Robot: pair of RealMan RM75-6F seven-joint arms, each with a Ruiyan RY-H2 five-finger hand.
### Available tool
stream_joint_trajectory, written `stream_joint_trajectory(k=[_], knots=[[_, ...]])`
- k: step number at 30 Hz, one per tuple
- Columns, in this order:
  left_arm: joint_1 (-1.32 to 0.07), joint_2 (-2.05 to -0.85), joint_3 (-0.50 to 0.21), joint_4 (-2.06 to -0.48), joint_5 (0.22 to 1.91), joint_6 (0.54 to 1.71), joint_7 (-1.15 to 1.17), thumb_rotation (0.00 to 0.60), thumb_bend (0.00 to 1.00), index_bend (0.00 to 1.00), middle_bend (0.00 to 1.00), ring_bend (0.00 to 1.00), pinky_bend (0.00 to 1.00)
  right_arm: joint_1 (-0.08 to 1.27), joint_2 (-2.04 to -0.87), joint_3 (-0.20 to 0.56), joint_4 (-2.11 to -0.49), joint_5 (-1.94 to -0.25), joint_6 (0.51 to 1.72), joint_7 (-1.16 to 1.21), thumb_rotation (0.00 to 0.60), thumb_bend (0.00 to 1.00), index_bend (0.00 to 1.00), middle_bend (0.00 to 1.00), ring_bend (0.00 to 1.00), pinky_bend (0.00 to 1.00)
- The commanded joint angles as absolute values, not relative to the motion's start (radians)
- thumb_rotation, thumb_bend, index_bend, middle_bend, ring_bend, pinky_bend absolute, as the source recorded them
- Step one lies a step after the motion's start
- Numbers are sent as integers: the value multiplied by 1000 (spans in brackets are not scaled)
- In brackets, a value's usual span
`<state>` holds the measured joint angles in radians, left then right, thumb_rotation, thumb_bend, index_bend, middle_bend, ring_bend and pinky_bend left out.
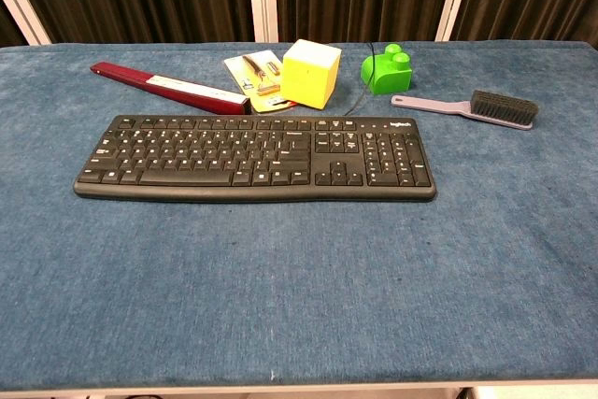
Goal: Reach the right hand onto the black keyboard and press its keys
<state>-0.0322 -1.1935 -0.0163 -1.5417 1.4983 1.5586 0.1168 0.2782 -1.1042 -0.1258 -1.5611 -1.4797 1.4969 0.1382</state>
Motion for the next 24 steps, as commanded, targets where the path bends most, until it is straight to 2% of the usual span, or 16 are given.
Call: stream_joint_trajectory(k=[1,5,7,8,10,12,15,17,20,24], knots=[[-34,-1192,-20,-1547,1498,1556,125,600,213,68,3,0,0,282,-1101,-112,-1566,-1485,1472,126,275,151,0,73,0,54],[-42,-1193,-24,-1558,1498,1546,134,600,213,68,3,0,0,312,-1090,-97,-1596,-1510,1417,64,285,151,0,73,2,67],[-48,-1191,-23,-1565,1506,1540,144,600,213,68,4,0,0,346,-1085,-84,-1635,-1533,1375,-7,289,151,0,74,11,109],[-49,-1191,-23,-1567,1511,1540,149,600,213,67,4,0,0,363,-1088,-74,-1653,-1542,1359,-41,294,161,0,88,40,162],[-52,-1190,-23,-1573,1522,1545,155,600,213,68,3,0,0,405,-1102,-47,-1689,-1549,1309,-112,304,245,0,156,149,300],[-53,-1189,-25,-1577,1526,1548,159,600,213,68,3,0,0,455,-1123,-22,-1719,-1549,1241,-170,309,403,24,323,388,556],[-54,-1188,-28,-1580,1527,1550,160,600,213,67,3,0,0,538,-1164,14,-1757,-1508,1104,-264,309,635,152,613,744,845],[-54,-1189,-28,-1579,1525,1547,158,600,213,67,3,0,0,602,-1200,40,-1771,-1453,994,-333,309,805,236,755,880,953],[-55,-1191,-28,-1573,1519,1540,155,600,213,68,4,0,0,678,-1254,75,-1770,-1351,878,-434,309,982,320,879,993,1000],[-55,-1195,-29,-1562,1509,1532,148,600,213,68,3,0,0,759,-1327,114,-1739,-1204,789,-532,297,1000,361,948,1000,1000]])
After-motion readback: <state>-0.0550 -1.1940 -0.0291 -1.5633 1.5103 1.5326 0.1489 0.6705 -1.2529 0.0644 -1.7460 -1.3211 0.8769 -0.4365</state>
